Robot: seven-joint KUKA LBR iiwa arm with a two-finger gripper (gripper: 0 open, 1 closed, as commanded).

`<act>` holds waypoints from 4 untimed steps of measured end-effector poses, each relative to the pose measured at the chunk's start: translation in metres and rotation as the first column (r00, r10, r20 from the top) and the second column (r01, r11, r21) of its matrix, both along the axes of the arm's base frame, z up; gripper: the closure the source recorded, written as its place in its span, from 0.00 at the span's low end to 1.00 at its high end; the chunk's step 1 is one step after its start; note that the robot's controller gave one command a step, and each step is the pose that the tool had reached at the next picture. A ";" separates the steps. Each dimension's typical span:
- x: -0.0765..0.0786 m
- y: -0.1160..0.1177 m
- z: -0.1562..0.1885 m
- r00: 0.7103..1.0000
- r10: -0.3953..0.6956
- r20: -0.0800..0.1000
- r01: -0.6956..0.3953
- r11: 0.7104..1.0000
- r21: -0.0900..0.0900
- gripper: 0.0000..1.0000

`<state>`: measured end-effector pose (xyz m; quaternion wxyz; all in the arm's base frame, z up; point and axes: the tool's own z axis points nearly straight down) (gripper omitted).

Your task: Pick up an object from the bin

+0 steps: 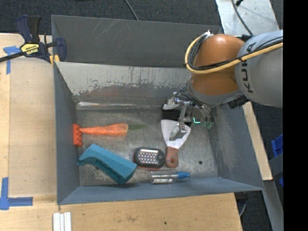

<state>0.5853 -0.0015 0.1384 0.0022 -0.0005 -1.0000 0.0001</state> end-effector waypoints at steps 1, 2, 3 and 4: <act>0.002 0.000 0.004 1.000 0.000 0.008 0.000 1.000 0.000 0.00; -0.025 0.026 -0.041 0.995 0.101 0.012 -0.101 0.995 -0.002 0.00; -0.035 0.035 -0.054 0.992 0.124 0.007 -0.124 0.992 0.000 0.00; -0.040 0.043 -0.038 0.999 0.047 0.012 -0.047 0.999 -0.005 0.00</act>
Offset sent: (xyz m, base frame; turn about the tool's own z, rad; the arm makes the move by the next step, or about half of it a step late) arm -0.0424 0.0429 -0.0684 -0.1569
